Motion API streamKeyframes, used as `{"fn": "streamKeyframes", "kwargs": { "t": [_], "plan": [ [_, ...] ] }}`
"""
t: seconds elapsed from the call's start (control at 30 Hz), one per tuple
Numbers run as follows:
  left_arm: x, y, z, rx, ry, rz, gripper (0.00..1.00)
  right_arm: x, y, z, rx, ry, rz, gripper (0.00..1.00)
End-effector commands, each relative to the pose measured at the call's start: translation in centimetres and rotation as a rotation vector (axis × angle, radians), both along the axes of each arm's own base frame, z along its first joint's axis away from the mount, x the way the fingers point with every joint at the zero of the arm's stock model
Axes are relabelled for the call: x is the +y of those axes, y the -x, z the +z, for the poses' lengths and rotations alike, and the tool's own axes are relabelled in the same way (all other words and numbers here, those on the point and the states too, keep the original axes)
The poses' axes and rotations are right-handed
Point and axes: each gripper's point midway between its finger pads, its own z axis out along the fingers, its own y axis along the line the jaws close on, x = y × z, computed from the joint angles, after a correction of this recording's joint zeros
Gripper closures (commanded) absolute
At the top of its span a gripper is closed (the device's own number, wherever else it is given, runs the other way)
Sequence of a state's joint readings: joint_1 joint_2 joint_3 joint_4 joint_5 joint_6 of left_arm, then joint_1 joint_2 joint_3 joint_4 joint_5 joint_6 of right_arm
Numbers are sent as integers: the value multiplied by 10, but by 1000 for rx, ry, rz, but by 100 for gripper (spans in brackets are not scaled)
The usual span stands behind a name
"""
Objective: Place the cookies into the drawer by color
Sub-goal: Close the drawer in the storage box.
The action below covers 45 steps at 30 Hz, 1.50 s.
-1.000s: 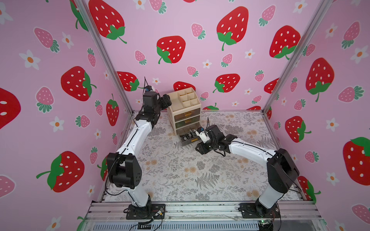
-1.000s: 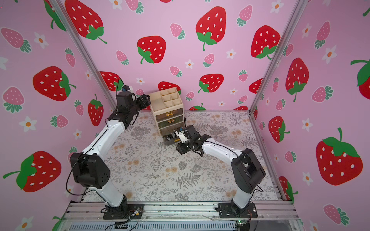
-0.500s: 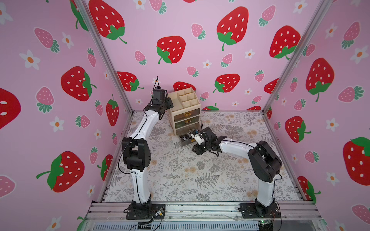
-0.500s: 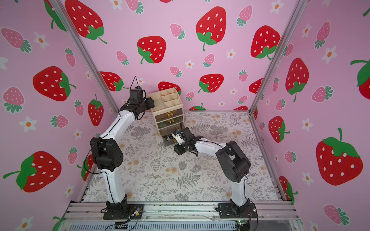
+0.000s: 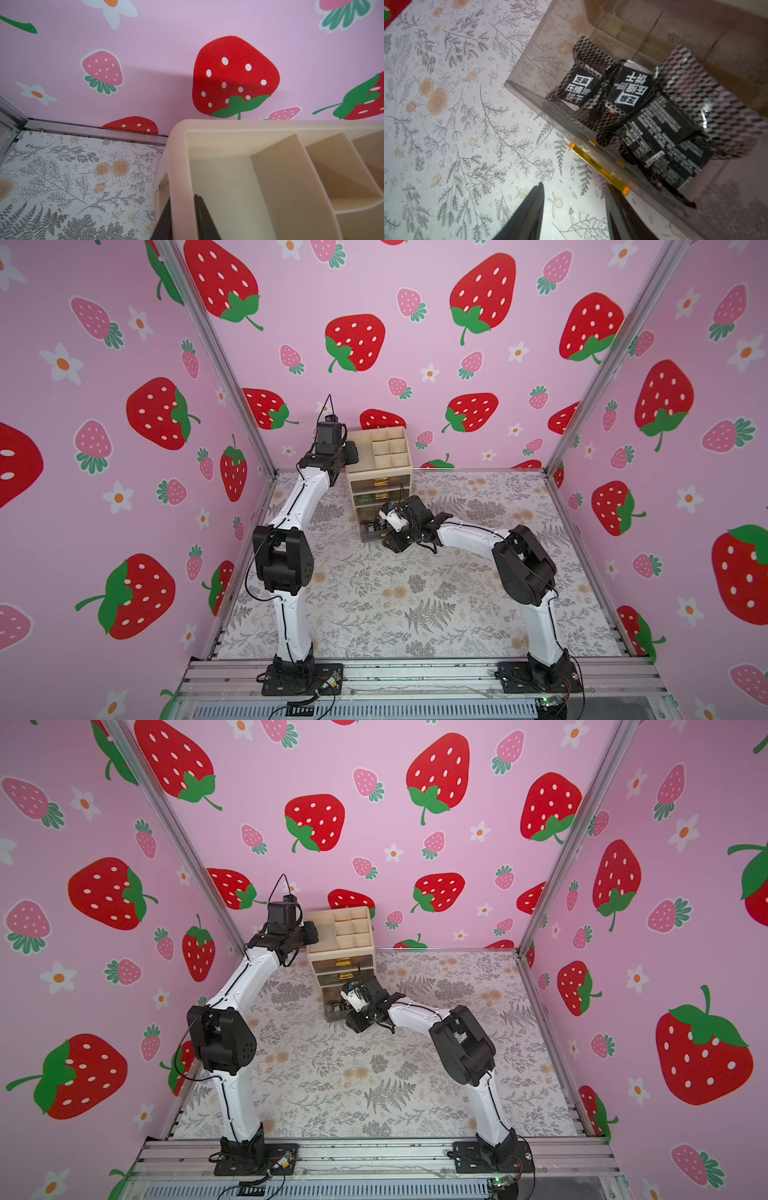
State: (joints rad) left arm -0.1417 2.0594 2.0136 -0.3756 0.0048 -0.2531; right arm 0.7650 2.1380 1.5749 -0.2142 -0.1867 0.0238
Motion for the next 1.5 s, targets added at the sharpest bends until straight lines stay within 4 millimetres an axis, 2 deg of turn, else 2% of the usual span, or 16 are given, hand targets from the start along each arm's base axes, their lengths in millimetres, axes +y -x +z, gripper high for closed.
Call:
{"fn": "streamKeyframes", "kwargs": {
  "t": [0.0,0.17,0.5,0.77,1.13,1.23,1.37,1.47],
  "plan": [
    [-8,0,-10,47,0,-68,82,-1,-20,11,-84,28,-4,47],
    [-15,-2,-18,77,15,-98,85,0,-32,17,-124,60,-6,47],
    [-14,3,-39,150,54,-73,85,13,-47,21,-142,47,-22,47],
    [-16,3,-45,169,57,-74,86,20,-22,50,-49,-65,-15,47],
    [-14,9,-49,204,70,-54,87,30,19,66,79,-164,79,47],
    [-15,11,-46,200,65,-56,86,24,33,72,68,-156,103,47],
    [-19,12,-40,181,36,-63,82,25,68,76,-9,-146,255,47],
    [-23,11,-37,164,46,-76,79,27,82,62,-149,-101,402,47]
  ]
}}
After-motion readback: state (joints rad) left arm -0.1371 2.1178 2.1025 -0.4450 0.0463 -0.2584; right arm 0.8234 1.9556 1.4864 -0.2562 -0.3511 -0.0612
